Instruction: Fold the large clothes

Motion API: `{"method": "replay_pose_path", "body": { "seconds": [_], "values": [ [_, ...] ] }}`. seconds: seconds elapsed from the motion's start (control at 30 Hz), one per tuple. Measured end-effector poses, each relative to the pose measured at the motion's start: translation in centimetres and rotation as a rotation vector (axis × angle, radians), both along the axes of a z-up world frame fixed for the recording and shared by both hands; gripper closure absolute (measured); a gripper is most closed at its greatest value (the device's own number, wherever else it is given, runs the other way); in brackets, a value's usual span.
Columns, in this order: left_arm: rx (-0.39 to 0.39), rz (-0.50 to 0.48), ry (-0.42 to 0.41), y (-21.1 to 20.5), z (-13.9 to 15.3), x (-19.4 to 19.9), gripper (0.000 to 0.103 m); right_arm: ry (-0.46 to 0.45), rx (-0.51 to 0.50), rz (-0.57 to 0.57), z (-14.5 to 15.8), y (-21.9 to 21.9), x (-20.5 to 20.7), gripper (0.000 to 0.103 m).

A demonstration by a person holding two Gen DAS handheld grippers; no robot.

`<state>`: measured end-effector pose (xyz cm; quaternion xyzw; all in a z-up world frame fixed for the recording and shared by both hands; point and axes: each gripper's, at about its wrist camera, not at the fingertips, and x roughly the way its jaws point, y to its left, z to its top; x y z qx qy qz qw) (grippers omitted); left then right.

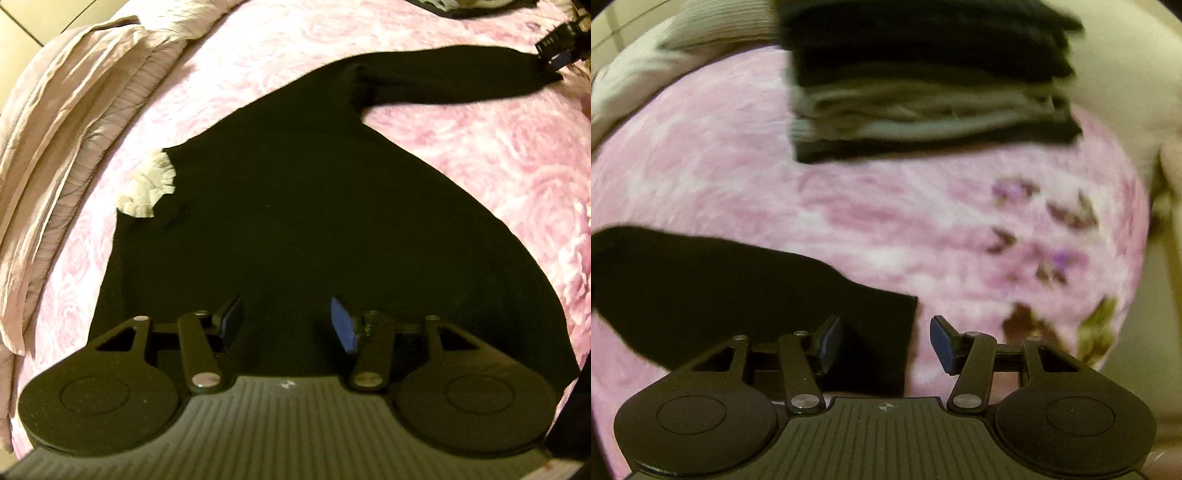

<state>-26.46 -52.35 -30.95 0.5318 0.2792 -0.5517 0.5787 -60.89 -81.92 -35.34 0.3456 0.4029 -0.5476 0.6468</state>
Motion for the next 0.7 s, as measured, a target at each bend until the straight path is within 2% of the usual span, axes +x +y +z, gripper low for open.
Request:
{"method": "replay_pose_path", "body": {
  "seconds": [0.03,0.07,0.13,0.2,0.3,0.37,0.43,0.5,0.57,0.7],
  "values": [
    [0.005,0.004,-0.007,-0.2,-0.2,-0.3,0.055,-0.034,0.023,-0.014,-0.4,-0.3,-0.5,0.074],
    [0.007,-0.004,-0.008,-0.4,-0.2,-0.6,0.055,-0.061,0.041,-0.008,-0.6,-0.5,-0.7,0.103],
    [-0.002,-0.014,-0.009,-0.9,-0.1,-1.0,0.055,-0.036,0.018,0.04,0.3,-0.7,-0.4,0.102],
    [-0.013,-0.018,-0.005,-1.4,0.2,-1.3,0.054,0.013,-0.073,0.088,2.1,-1.1,-0.4,0.102],
    [-0.024,-0.02,0.001,-1.9,0.3,-1.6,0.054,0.053,-0.173,0.093,3.7,-3.1,-1.2,0.102],
    [-0.026,-0.016,0.004,-1.8,0.4,-1.8,0.054,0.13,-0.224,0.061,3.9,-4.6,-1.5,0.102],
    [-0.026,-0.001,0.006,-1.2,0.5,-1.7,0.054,0.125,-0.211,0.03,4.0,-5.7,-2.1,0.096],
    [-0.021,0.026,0.009,-0.3,0.7,-1.4,0.054,0.111,-0.212,0.026,4.6,-5.2,-2.1,0.083],
    [-0.014,0.062,0.014,0.8,0.8,-1.1,0.054,0.092,-0.205,0.069,5.2,-3.7,-1.3,0.066],
    [-0.008,0.162,0.033,3.8,1.3,0.4,0.054,0.009,-0.109,0.14,5.2,1.3,1.1,0.063]
  ]
}}
